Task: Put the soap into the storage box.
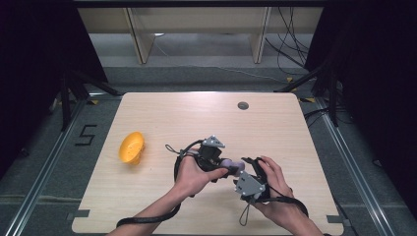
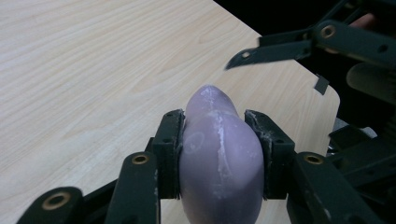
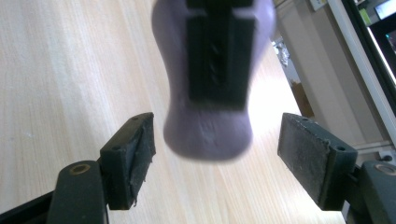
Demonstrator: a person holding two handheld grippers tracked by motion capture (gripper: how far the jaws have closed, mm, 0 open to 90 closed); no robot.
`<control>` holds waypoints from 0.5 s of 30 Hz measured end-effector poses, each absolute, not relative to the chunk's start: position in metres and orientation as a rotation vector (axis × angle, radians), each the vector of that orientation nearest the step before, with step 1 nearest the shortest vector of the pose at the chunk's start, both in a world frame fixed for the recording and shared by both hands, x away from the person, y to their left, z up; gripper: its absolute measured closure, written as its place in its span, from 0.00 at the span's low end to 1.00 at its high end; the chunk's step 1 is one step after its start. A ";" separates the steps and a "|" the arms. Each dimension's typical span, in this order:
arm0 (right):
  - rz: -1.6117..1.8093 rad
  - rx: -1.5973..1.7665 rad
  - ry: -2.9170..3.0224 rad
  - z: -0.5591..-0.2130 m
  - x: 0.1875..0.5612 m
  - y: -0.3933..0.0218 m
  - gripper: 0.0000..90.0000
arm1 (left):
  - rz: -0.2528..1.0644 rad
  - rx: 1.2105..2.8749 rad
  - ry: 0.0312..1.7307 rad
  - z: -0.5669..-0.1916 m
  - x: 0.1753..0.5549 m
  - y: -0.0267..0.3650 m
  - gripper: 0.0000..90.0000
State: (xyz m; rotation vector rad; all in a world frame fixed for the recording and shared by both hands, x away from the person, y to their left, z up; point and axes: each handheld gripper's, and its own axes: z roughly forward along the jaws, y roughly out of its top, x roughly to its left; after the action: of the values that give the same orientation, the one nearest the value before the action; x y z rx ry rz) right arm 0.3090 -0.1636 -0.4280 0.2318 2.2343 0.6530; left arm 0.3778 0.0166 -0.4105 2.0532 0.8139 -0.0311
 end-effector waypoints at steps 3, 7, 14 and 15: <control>0.657 0.248 2.232 -0.427 0.307 -0.173 0.31 | -0.018 2.048 0.812 -0.410 0.379 0.021 0.65; 0.673 0.318 2.239 -0.429 0.305 -0.184 0.31 | -0.001 2.045 0.814 -0.409 0.378 0.027 0.65; 0.704 0.386 2.233 -0.428 0.305 -0.198 0.32 | 0.023 2.028 0.837 -0.407 0.377 0.035 0.65; 0.703 0.373 2.235 -0.428 0.305 -0.200 0.32 | 0.018 2.029 0.833 -0.407 0.377 0.037 0.65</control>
State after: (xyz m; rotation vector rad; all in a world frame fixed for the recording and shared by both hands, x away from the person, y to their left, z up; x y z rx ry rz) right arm 0.3055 -0.1997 -0.4277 0.3728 2.2354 0.7033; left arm 0.3775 0.0366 -0.4072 2.0288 0.8332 0.0184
